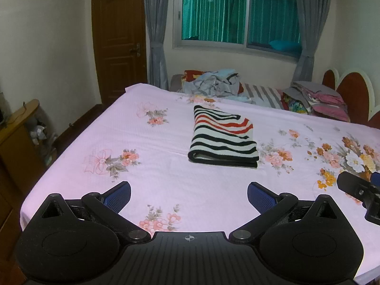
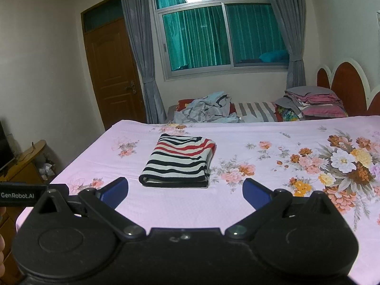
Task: Fold small clothes
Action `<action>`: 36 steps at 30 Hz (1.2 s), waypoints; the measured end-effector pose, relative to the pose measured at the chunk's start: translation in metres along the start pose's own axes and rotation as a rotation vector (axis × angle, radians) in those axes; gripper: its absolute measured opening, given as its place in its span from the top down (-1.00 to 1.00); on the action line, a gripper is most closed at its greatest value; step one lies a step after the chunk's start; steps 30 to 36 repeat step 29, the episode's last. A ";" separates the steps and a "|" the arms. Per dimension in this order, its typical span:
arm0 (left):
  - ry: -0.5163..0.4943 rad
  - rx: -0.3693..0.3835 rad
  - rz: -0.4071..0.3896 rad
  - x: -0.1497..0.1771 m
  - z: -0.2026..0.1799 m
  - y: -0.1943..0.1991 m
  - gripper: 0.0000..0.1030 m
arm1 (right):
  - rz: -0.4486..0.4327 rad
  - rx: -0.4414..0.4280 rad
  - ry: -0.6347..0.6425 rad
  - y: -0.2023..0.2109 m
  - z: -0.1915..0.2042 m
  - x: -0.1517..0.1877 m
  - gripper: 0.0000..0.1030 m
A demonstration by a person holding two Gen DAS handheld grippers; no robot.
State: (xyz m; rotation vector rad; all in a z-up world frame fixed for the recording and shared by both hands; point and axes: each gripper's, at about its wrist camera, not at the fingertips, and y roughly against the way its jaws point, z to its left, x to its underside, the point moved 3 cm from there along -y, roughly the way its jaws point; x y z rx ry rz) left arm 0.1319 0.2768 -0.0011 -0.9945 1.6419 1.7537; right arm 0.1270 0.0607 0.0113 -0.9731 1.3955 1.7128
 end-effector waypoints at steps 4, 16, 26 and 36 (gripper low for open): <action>-0.005 0.000 0.000 -0.001 -0.002 -0.003 -1.00 | 0.002 -0.002 0.000 -0.001 0.000 0.000 -0.99; -0.008 0.000 0.010 -0.002 -0.008 -0.008 -1.00 | 0.008 0.001 -0.006 -0.006 -0.006 0.004 -0.99; 0.008 0.027 0.004 -0.008 -0.013 -0.054 -1.00 | 0.058 0.021 -0.030 -0.031 -0.024 0.015 -0.99; 0.016 0.001 0.025 -0.013 -0.008 -0.101 -1.00 | 0.098 0.061 -0.052 -0.048 -0.041 0.023 -0.99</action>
